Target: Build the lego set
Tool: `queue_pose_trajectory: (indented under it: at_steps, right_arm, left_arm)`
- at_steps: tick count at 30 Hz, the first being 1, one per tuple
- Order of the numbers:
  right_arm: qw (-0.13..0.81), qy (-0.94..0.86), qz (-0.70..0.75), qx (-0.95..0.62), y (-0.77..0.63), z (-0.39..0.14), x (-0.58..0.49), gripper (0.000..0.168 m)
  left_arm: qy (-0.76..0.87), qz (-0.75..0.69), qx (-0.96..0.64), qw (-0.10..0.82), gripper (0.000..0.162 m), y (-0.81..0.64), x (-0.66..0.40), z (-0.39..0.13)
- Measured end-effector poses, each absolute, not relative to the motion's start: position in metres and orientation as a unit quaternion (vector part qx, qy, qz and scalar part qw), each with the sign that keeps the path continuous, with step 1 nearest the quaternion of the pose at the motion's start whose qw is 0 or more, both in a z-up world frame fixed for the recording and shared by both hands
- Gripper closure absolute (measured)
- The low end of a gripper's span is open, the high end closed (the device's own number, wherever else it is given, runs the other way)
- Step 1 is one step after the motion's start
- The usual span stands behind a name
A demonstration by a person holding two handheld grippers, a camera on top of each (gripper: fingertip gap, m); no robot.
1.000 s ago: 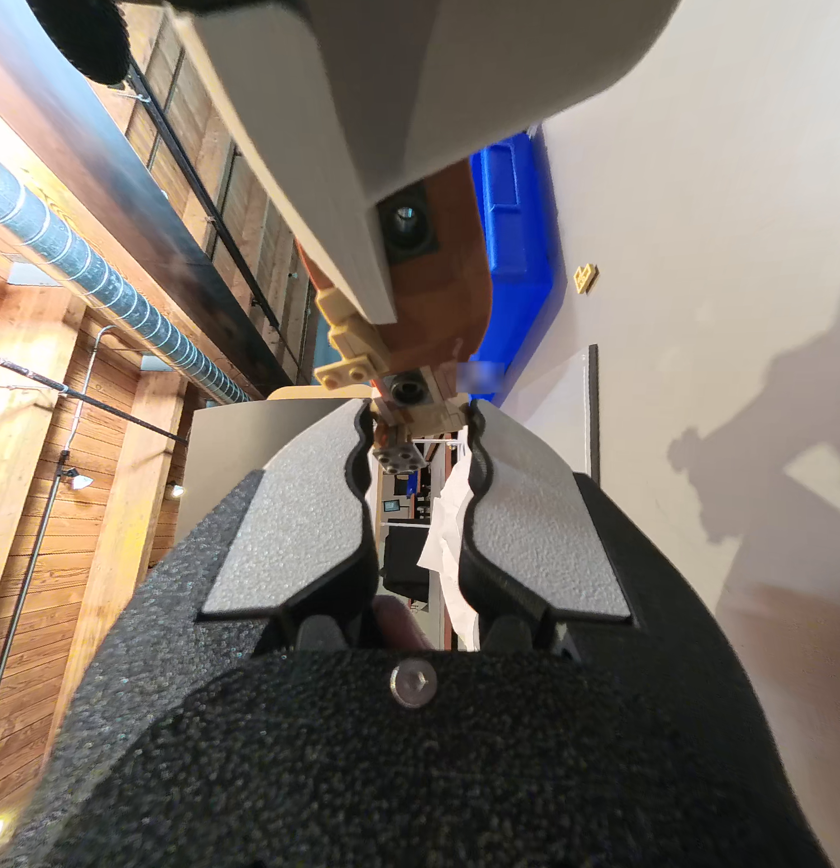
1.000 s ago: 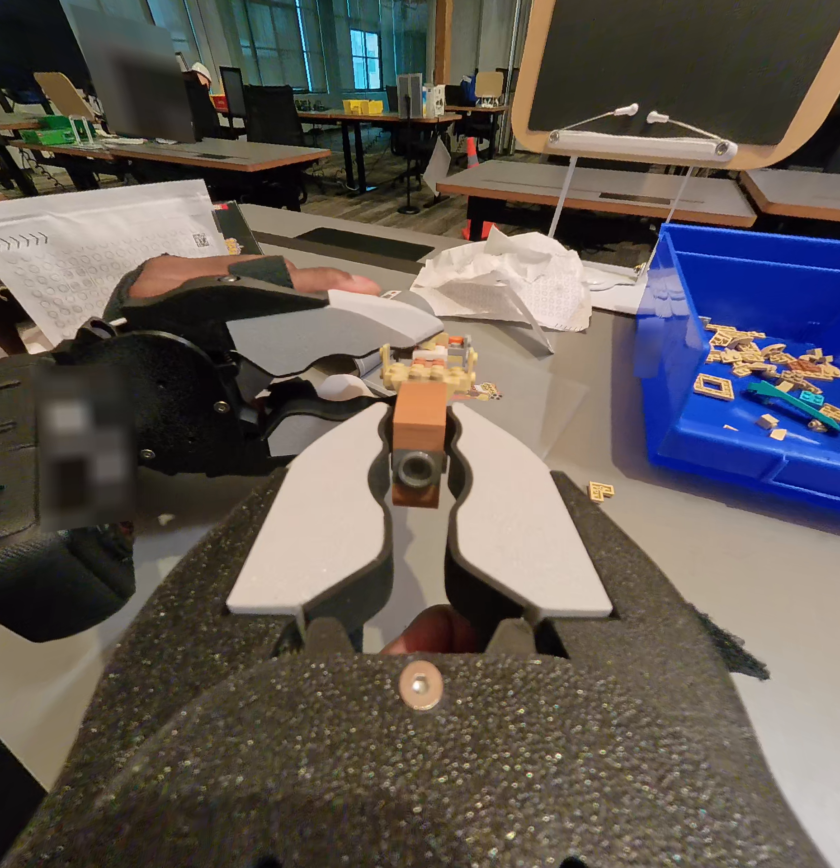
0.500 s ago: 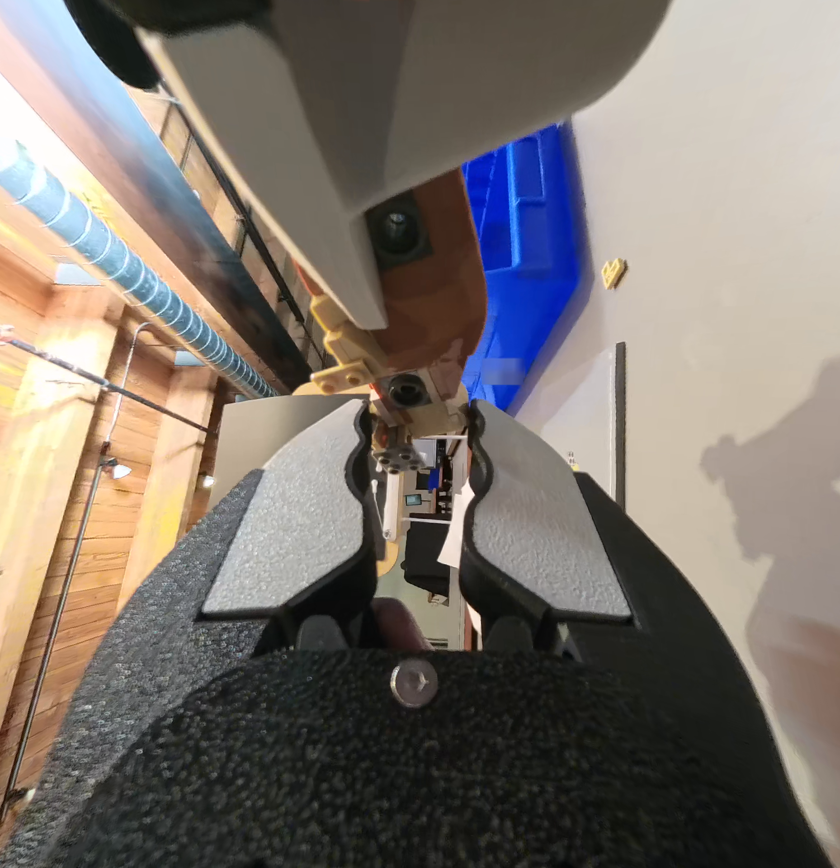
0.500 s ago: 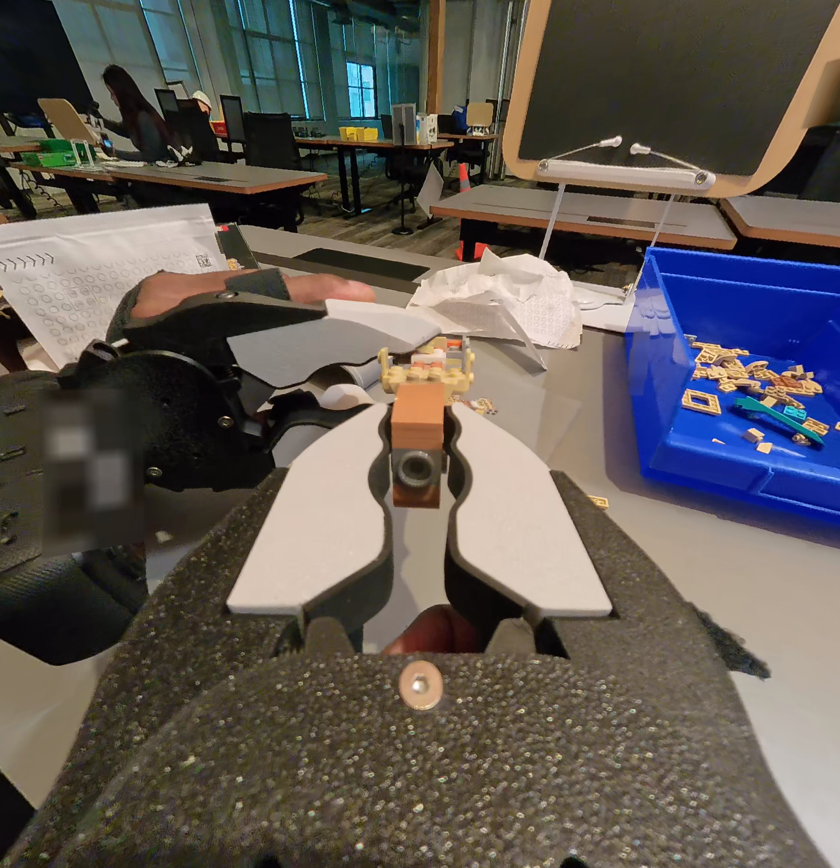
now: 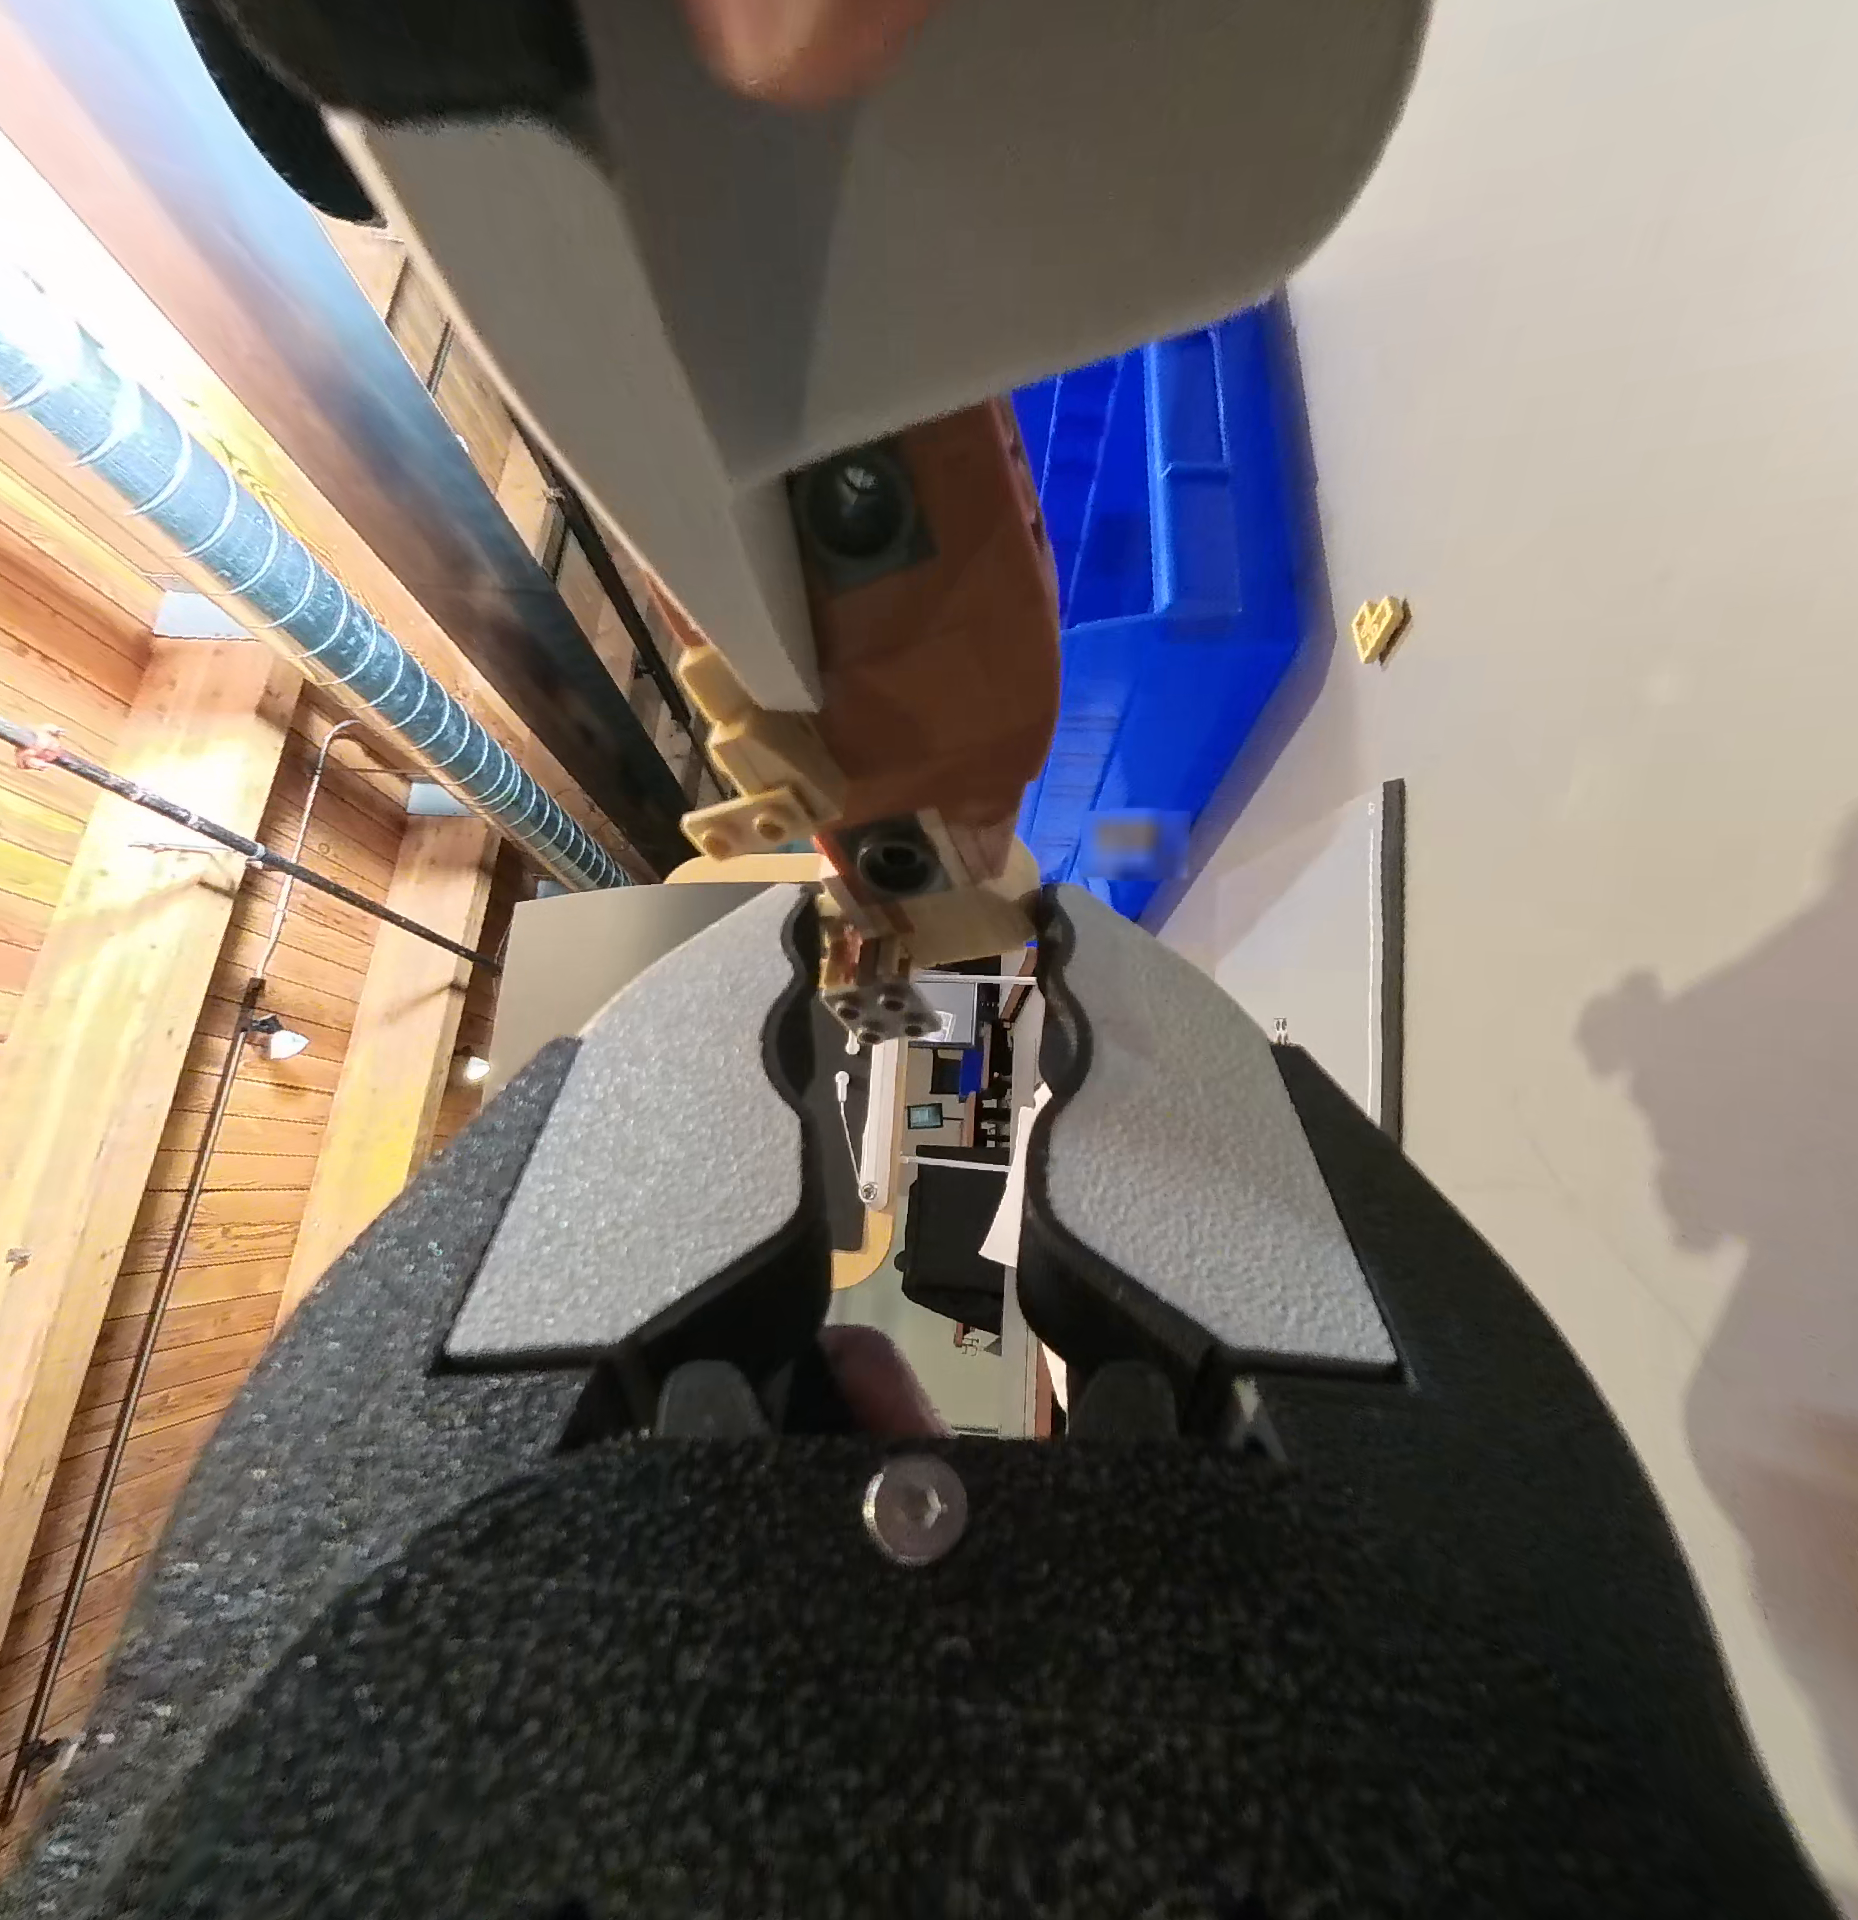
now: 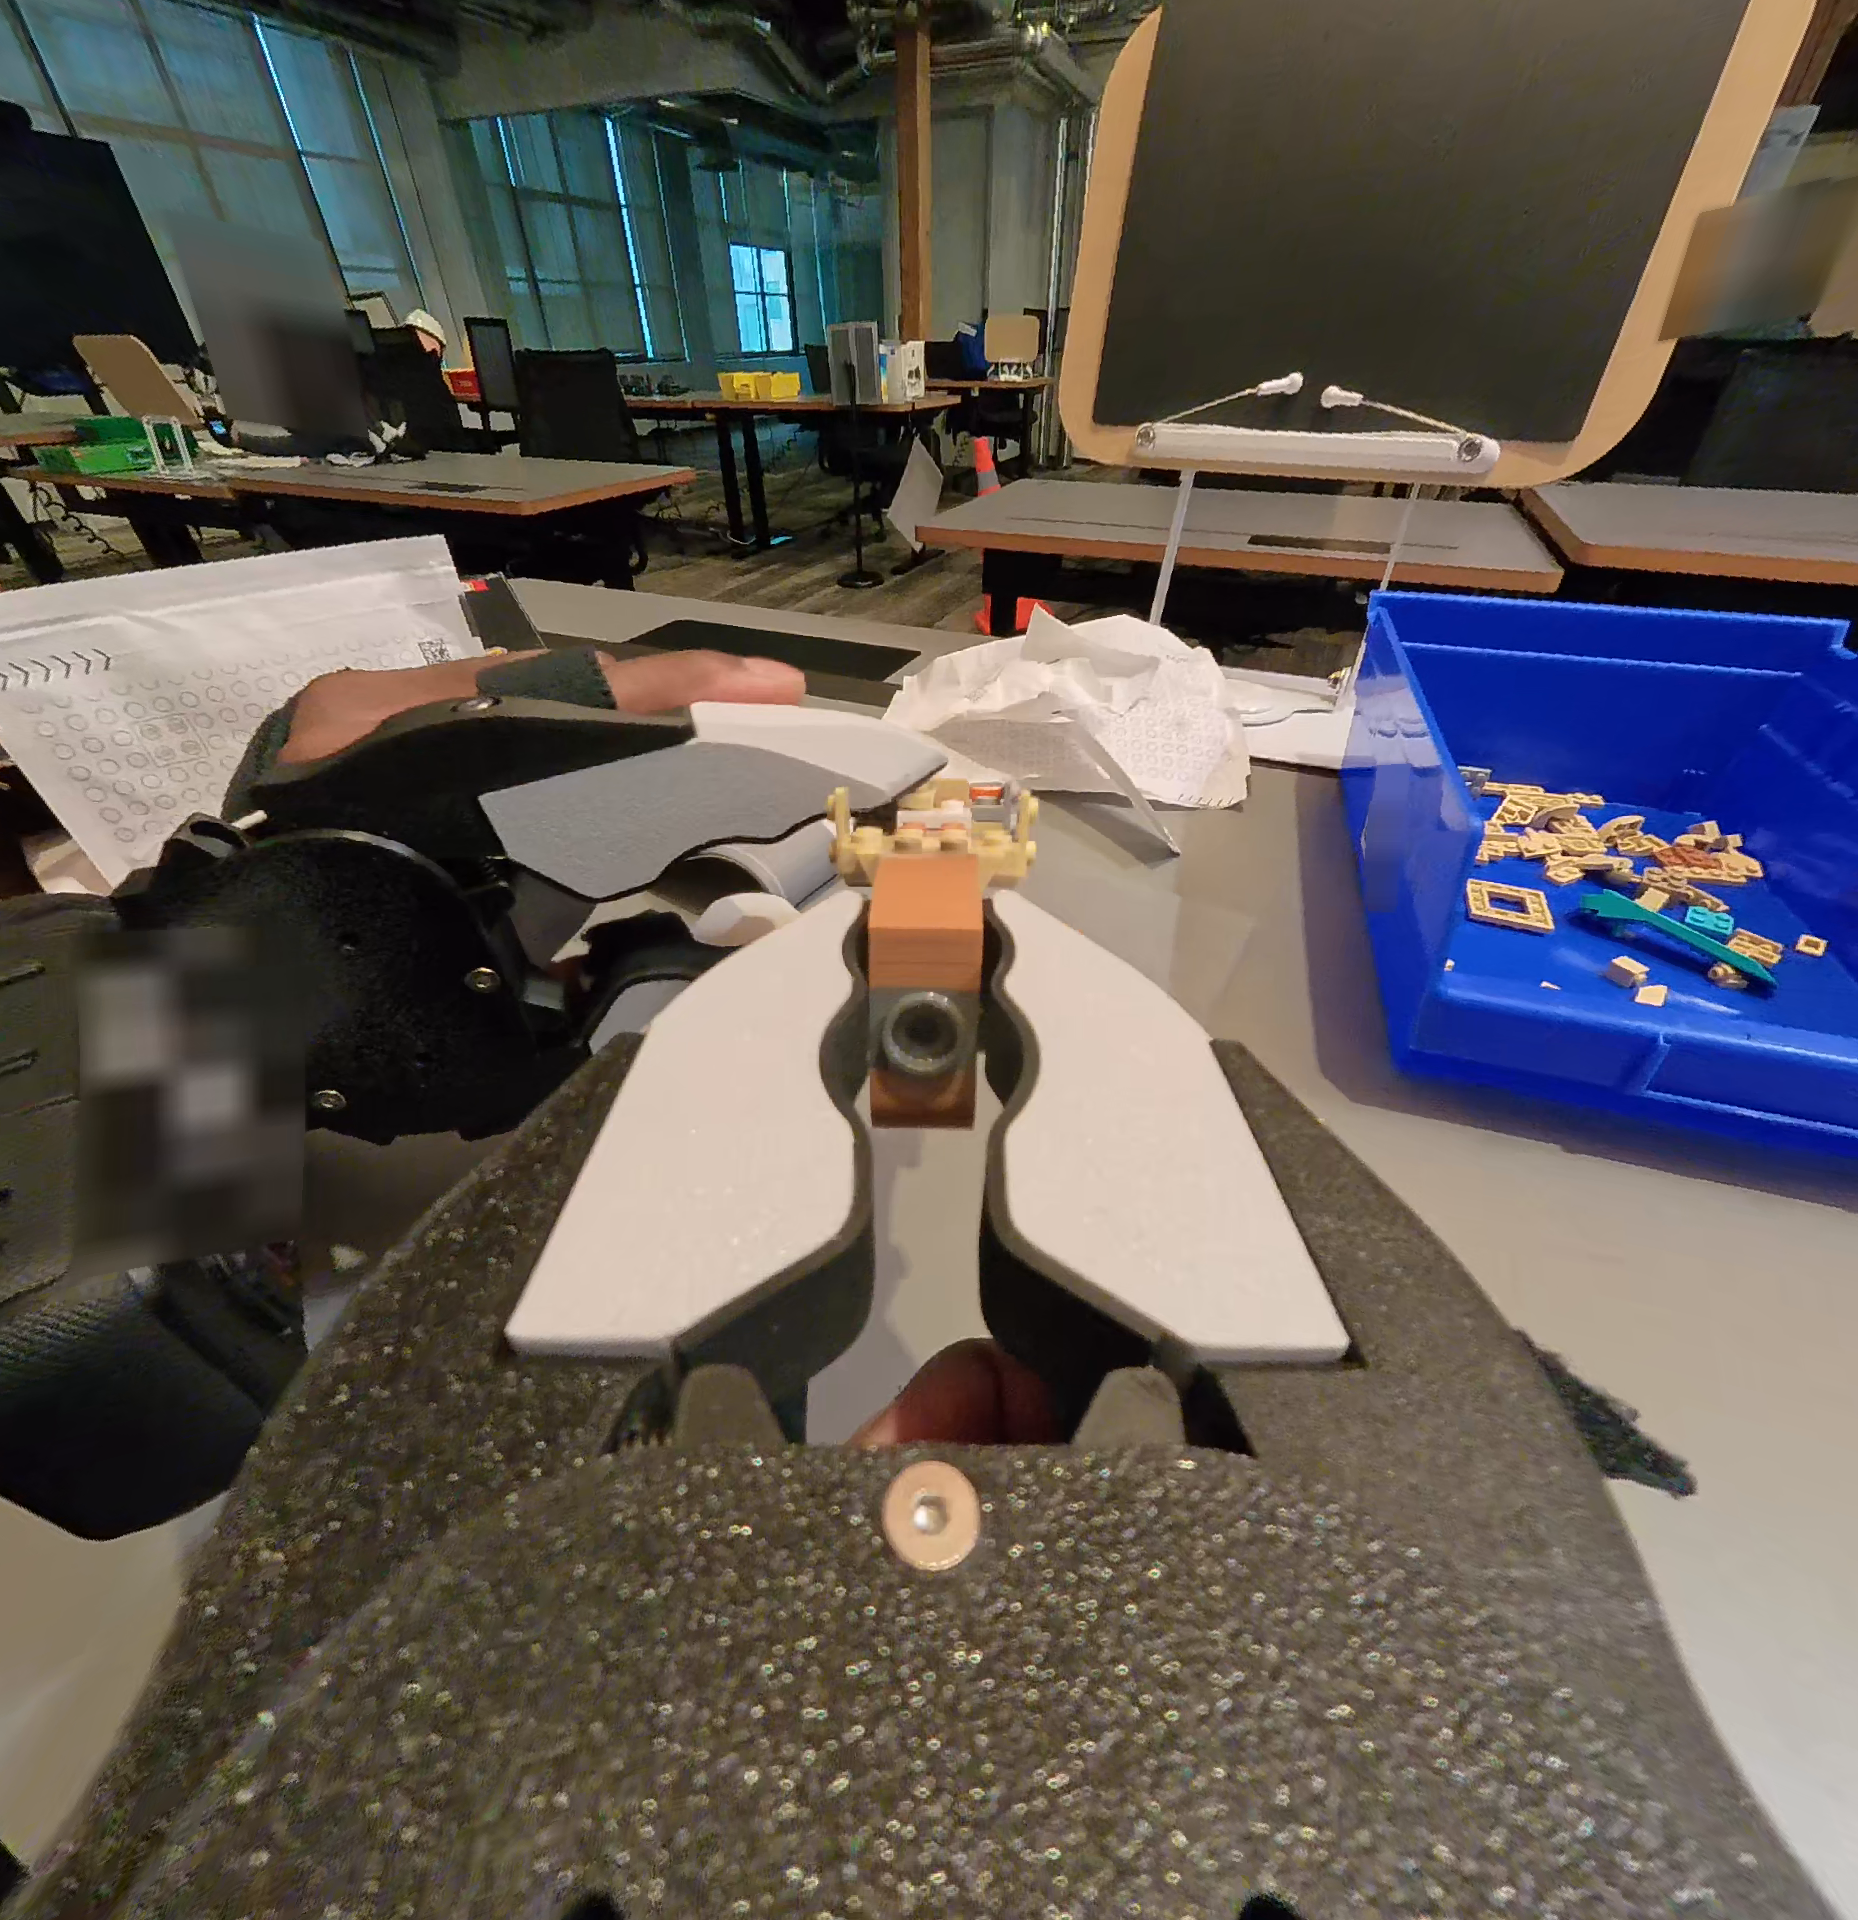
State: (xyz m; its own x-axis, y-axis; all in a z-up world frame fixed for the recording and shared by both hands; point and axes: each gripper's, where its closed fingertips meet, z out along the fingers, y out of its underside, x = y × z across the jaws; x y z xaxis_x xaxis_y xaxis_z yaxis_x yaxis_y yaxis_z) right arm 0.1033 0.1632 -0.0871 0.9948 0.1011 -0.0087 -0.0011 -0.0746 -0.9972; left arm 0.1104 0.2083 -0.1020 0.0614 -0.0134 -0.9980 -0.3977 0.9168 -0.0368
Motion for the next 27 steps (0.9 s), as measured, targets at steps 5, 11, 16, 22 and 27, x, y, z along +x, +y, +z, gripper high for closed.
queue_pose_trajectory:
  at_steps: [5,11,16,22,27]
  right_arm:
    - [0.687,-0.030,0.033,-0.725,0.1629,-0.0846,0.1036,0.151]
    - [0.700,-0.029,0.018,-0.713,0.1613,-0.0807,0.1021,0.151]
    - [0.705,-0.027,0.018,-0.709,0.1613,-0.0788,0.1007,0.151]
    - [0.710,-0.021,0.022,-0.703,0.1604,-0.0770,0.1013,0.151]
    - [0.713,-0.016,0.028,-0.700,0.1601,-0.0770,0.1016,0.151]
  left_arm:
    - [0.670,0.126,-0.161,0.714,0.123,0.2082,0.1106,-0.1005]
    - [0.668,0.116,-0.172,0.715,0.123,0.2075,0.1102,-0.0976]
    - [0.667,0.105,-0.171,0.718,0.122,0.2035,0.1108,-0.0947]
    - [0.664,0.103,-0.172,0.720,0.122,0.2028,0.1104,-0.0923]
    - [0.664,0.100,-0.172,0.721,0.123,0.2035,0.1103,-0.0923]
